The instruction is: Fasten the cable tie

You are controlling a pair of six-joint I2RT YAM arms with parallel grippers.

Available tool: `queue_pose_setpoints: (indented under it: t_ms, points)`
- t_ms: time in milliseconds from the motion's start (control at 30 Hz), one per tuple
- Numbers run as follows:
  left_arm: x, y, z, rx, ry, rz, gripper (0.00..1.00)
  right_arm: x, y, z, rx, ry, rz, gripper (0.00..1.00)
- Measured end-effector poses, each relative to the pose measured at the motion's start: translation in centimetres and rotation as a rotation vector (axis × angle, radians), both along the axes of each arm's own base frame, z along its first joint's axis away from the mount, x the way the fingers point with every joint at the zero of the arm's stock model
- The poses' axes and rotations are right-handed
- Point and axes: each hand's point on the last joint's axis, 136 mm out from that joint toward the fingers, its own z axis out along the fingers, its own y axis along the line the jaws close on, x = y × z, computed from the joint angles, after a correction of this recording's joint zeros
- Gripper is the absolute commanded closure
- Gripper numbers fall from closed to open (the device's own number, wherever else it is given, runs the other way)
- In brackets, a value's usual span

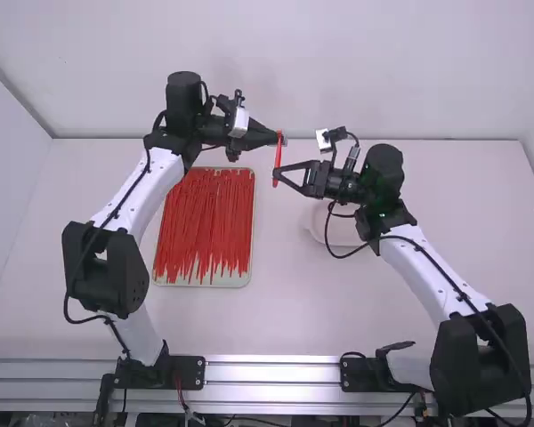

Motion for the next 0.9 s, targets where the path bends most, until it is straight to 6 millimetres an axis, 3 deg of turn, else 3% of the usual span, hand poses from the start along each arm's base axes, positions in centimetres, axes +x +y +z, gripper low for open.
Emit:
queue_pose_setpoints:
  t_ms: [900]
  points:
    - [-0.02,0.01,-0.15,0.004,0.043,0.002,0.98,-0.31,0.35,0.49,0.001,-0.069,0.012,1.00]
